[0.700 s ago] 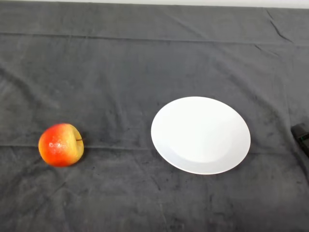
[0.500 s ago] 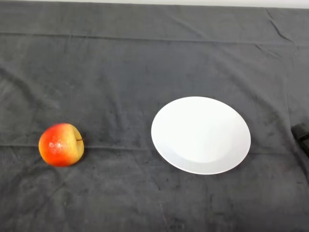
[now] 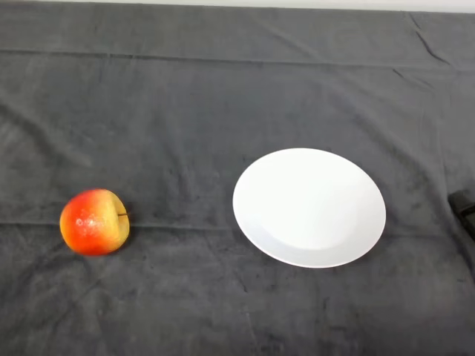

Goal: Move the apple to the plate

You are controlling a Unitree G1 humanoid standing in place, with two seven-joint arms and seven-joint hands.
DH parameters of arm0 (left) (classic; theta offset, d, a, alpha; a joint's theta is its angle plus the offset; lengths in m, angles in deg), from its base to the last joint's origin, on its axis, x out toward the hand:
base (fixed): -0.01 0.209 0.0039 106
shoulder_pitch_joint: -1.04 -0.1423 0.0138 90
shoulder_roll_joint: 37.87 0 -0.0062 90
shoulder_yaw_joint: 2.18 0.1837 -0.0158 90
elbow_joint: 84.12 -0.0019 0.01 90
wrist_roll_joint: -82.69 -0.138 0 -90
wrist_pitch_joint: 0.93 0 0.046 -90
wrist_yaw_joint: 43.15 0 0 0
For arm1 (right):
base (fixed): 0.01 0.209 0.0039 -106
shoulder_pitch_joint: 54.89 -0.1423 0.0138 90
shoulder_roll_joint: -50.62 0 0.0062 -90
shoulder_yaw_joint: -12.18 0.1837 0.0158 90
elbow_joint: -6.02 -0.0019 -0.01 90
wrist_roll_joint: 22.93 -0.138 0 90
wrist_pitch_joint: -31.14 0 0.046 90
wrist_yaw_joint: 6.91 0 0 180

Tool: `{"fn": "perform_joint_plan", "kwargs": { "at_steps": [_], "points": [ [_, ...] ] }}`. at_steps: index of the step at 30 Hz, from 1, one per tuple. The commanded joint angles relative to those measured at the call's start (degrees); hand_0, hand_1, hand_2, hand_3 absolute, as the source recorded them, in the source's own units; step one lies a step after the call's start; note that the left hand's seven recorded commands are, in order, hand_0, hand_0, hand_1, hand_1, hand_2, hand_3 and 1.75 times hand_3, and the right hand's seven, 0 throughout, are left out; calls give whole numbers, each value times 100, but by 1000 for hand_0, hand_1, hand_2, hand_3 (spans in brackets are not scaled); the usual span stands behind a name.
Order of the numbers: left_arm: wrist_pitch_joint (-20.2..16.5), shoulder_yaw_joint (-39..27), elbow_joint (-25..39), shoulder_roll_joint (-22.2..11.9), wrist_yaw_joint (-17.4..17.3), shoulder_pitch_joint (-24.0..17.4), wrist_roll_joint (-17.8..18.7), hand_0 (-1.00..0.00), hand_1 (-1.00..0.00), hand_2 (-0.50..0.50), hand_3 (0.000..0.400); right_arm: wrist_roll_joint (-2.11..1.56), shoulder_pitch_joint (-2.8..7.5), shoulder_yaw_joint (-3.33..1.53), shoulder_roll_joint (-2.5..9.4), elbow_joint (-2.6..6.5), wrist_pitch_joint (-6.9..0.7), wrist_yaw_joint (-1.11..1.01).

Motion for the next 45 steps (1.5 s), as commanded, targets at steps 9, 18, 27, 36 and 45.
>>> {"fn": "perform_joint_plan", "kwargs": {
  "at_steps": [9, 18, 27, 36, 45],
  "points": [
    [620, 427, -184, -71, 312, -70, -550, 0, 0, 0, 0, 62, -308, 115, -178, 190, -50, -58],
    [819, 834, -245, 42, 679, 115, -1157, 0, 0, 0, 0, 68, -311, 121, -179, 195, -51, -62],
    [893, 1270, -278, 156, 907, 339, -1702, 0, 0, 0, 0, 74, -313, 127, -180, 199, -51, -65],
    [945, 1603, -289, 238, 1009, 552, -2052, 0, 0, 0, 0, 80, -315, 132, -180, 202, -51, -67],
    [995, 1841, -122, 439, 994, 723, -2167, 0, 0, 0, 0, 85, -316, 137, -180, 203, -51, -69]
  ]
}}
